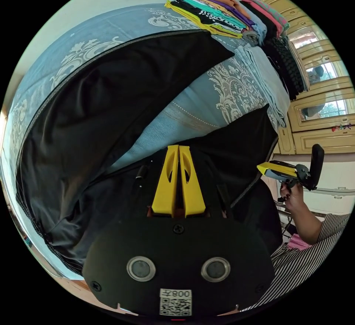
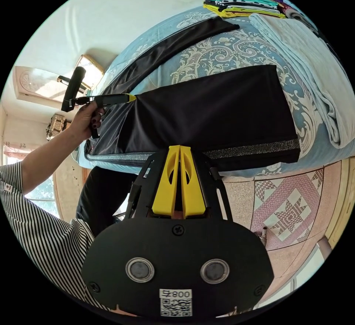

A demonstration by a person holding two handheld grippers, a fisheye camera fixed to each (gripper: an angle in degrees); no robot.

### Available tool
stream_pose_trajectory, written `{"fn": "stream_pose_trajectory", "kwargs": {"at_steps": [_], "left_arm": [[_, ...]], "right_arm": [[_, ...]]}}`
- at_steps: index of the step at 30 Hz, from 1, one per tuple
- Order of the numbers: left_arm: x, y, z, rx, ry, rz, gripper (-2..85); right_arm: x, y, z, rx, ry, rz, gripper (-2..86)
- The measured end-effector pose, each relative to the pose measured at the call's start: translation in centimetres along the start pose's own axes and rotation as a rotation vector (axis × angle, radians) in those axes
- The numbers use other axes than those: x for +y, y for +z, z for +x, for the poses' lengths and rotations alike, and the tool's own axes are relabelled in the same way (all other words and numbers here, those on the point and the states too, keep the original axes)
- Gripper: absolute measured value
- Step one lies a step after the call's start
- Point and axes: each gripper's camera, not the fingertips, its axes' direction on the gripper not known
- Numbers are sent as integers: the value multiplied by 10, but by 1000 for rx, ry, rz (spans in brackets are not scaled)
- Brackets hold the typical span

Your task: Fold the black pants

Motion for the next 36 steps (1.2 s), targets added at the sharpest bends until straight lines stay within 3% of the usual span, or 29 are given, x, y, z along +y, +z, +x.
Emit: {"fn": "stream_pose_trajectory", "kwargs": {"at_steps": [4,10,18,26,31,36], "left_arm": [[-6,-2,28,115,56,58,1],[-57,30,72,136,156,-24,1],[-96,45,89,108,173,-73,0],[-118,47,102,121,184,-54,1],[-117,26,94,176,179,33,3],[-125,5,71,171,162,89,14]], "right_arm": [[15,-45,6,37,81,97,10],[33,-115,35,191,264,250,60],[24,-138,30,242,258,170,54],[20,-172,29,137,263,131,11],[21,-195,24,47,336,230,7],[6,-222,7,95,336,329,9]]}}
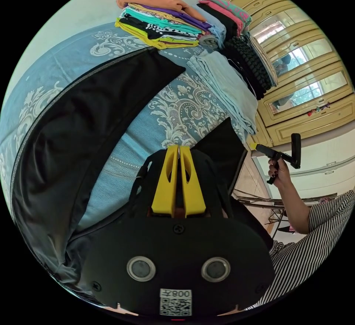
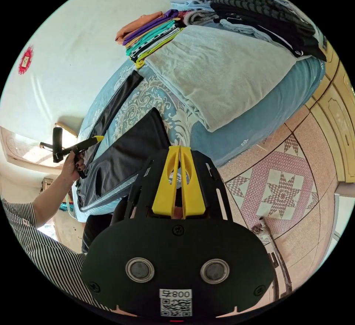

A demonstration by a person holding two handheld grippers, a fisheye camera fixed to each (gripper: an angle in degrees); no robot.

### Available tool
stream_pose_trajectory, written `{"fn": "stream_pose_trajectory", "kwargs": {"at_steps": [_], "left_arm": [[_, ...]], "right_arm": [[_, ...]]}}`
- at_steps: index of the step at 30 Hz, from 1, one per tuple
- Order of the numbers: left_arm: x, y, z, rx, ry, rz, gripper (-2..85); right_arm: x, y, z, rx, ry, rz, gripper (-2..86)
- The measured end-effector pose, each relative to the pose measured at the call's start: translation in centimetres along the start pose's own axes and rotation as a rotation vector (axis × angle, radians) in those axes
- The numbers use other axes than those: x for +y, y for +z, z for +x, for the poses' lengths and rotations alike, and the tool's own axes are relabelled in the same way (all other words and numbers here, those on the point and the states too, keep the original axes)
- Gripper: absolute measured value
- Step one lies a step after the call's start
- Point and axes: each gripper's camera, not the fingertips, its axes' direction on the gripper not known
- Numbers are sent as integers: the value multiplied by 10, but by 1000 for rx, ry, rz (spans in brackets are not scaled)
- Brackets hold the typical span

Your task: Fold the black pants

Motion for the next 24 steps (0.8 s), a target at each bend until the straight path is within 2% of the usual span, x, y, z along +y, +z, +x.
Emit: {"fn": "stream_pose_trajectory", "kwargs": {"at_steps": [3,8,11,12,13,15,18,21,24], "left_arm": [[-10,-9,-15,-43,-16,8,25],[-11,-22,-39,-141,-77,17,35],[0,-27,-61,-227,-169,24,27],[6,-22,-71,-232,-236,-12,18],[14,-24,-76,-176,-272,40,12],[19,-24,-73,-139,-250,33,8],[19,-28,-59,-224,-149,-2,5],[15,-43,-54,-144,-60,57,6],[2,-56,-53,-161,-27,110,13]], "right_arm": [[-23,2,-29,-52,-71,21,21],[-71,39,-96,-81,-262,-63,56],[-97,64,-138,-86,-375,-112,59],[-106,73,-153,-89,-412,-133,59],[-114,82,-168,-90,-448,-148,59],[-125,93,-188,-66,-494,-162,59],[-145,106,-208,-17,-520,-155,60],[-171,113,-213,28,-490,-115,62],[-203,118,-212,71,-438,-66,76]]}}
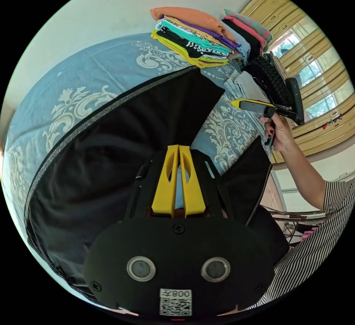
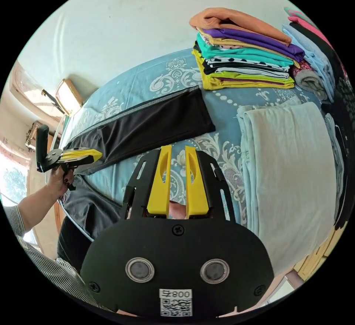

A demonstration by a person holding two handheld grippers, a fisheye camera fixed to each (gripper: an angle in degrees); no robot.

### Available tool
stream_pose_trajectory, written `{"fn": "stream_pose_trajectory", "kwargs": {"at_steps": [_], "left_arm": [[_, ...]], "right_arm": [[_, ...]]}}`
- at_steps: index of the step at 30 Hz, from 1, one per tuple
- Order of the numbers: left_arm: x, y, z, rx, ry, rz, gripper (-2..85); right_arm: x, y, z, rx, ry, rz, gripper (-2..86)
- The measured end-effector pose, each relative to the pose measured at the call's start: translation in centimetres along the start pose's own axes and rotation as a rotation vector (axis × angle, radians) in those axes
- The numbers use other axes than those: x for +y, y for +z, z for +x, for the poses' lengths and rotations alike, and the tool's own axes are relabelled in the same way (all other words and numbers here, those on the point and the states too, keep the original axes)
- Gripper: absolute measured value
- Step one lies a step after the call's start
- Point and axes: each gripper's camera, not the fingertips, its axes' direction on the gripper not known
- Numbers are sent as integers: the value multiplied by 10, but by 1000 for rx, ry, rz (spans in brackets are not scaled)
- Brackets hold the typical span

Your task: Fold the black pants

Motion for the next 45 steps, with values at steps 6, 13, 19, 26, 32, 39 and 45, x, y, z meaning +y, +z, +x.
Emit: {"fn": "stream_pose_trajectory", "kwargs": {"at_steps": [6,13,19,26,32,39,45], "left_arm": [[-55,12,-13,-5,7,-19,55],[-103,30,-37,-108,-32,-93,65],[-93,20,-50,-144,-1,-115,26],[-79,4,-71,-141,-21,-97,12],[-37,-50,-105,-64,-29,-11,16],[131,-165,-183,-81,-151,72,20],[291,-218,-234,-104,-447,61,17]], "right_arm": [[-53,22,13,88,46,-2,93],[-86,69,7,99,20,-78,73],[-108,93,-3,108,-25,-80,34],[-133,116,11,58,30,-60,23],[-148,152,13,48,40,-75,41],[-147,182,9,89,51,-14,57],[-137,214,-33,-68,21,48,45]]}}
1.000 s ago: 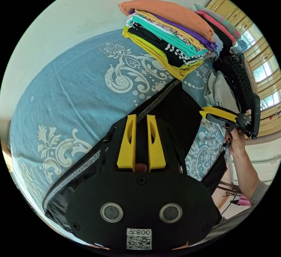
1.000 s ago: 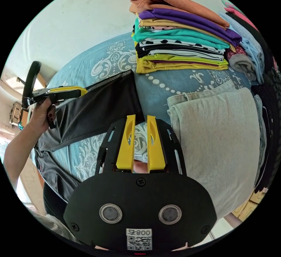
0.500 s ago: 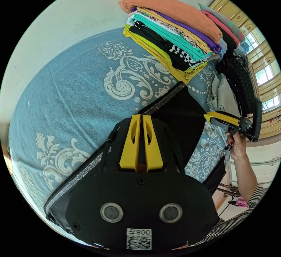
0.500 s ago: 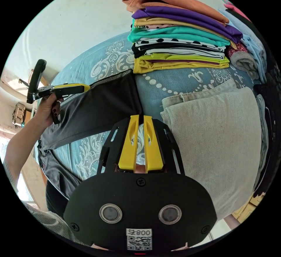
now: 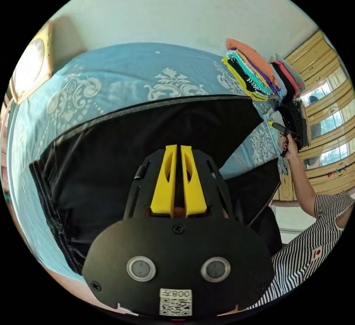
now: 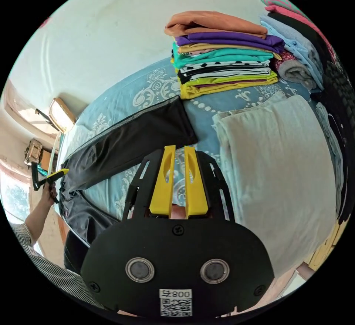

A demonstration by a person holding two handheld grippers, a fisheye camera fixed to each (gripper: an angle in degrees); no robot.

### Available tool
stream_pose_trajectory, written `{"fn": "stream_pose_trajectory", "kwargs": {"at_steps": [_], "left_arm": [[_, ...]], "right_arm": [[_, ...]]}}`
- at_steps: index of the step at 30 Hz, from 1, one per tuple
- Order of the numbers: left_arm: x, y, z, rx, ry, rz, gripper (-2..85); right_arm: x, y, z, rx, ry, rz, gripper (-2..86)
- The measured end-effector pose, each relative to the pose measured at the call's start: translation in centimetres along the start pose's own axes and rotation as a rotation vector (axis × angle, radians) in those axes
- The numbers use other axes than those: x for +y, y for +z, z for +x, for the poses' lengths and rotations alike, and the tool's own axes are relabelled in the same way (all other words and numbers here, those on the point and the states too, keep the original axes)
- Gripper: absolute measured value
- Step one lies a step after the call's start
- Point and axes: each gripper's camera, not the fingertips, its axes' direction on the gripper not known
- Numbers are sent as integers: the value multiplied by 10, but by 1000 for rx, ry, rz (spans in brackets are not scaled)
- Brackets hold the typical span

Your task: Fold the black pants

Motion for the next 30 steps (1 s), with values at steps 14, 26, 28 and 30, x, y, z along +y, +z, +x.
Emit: {"fn": "stream_pose_trajectory", "kwargs": {"at_steps": [14,26,28,30], "left_arm": [[59,-31,-109,-48,-115,17,4],[91,-134,-236,-123,-111,98,26],[93,-136,-266,-157,-160,43,21],[96,-133,-285,-173,-187,-12,16]], "right_arm": [[39,215,-217,-47,-607,-282,5],[32,322,-231,-43,-609,-383,-3],[35,343,-237,-12,-604,-378,-3],[36,358,-239,-5,-595,-380,-3]]}}
